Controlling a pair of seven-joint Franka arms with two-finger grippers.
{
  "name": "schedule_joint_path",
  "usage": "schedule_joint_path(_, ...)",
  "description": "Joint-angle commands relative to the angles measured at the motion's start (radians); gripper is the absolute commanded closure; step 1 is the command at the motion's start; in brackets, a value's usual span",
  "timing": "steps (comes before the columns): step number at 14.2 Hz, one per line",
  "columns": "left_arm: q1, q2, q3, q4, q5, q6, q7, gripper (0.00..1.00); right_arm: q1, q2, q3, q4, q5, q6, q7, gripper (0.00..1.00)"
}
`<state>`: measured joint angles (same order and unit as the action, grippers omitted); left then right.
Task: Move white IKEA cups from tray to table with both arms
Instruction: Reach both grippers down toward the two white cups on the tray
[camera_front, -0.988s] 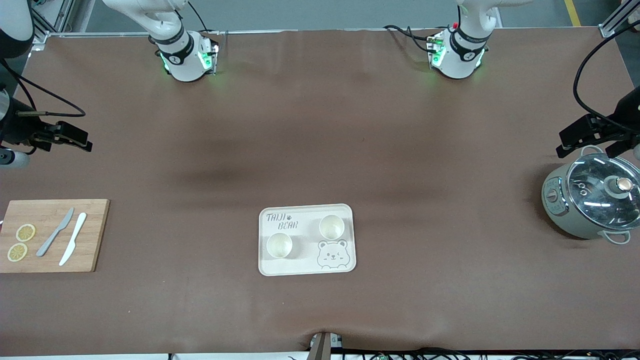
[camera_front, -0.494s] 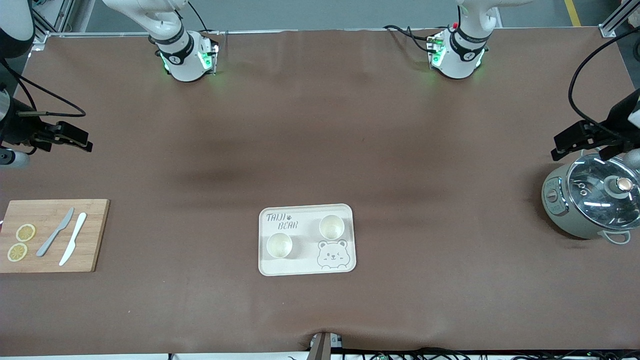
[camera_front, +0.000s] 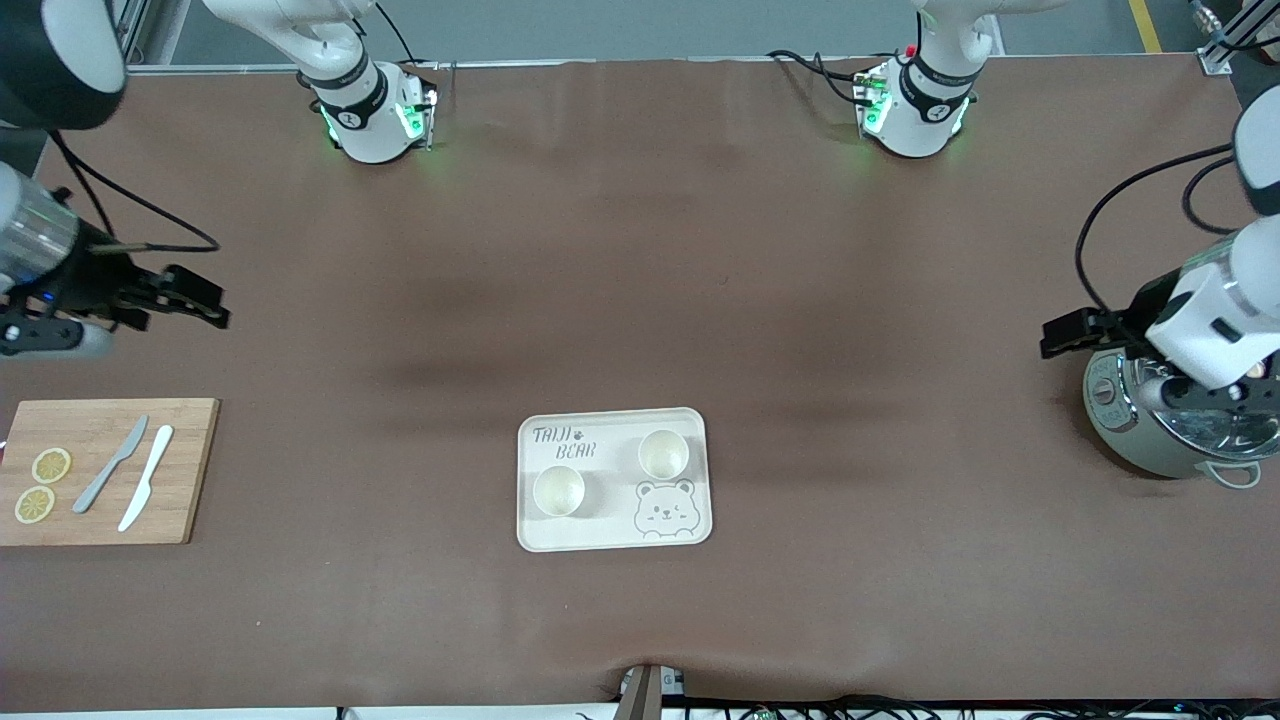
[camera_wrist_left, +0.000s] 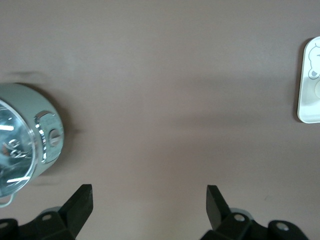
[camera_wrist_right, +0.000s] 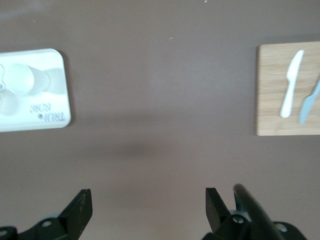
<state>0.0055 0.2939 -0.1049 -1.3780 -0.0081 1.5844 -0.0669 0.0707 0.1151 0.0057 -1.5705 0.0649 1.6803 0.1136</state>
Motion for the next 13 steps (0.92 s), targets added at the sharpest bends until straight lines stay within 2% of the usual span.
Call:
schedule_joint_path(1,-0.054,0.040,-0.009,0.007,0.025,0.049,-0.098,0.00,0.089,0.125,-0.004,0.136,0.010,-0.007,0.130,0.00)
schedule_joint_path(3,-0.102,0.076,-0.007,0.007,0.025,0.084,-0.187,0.00,0.141,0.202,-0.003,0.194,0.015,0.034,0.232,0.00)
schedule_joint_path(8,-0.212,0.152,-0.009,0.013,0.023,0.192,-0.408,0.00,0.279,0.330,-0.004,0.202,0.012,0.252,0.454,0.00)
schedule_joint_path(13,-0.318,0.240,-0.006,0.028,0.022,0.281,-0.621,0.00,0.333,0.422,-0.006,0.202,0.001,0.372,0.511,0.00)
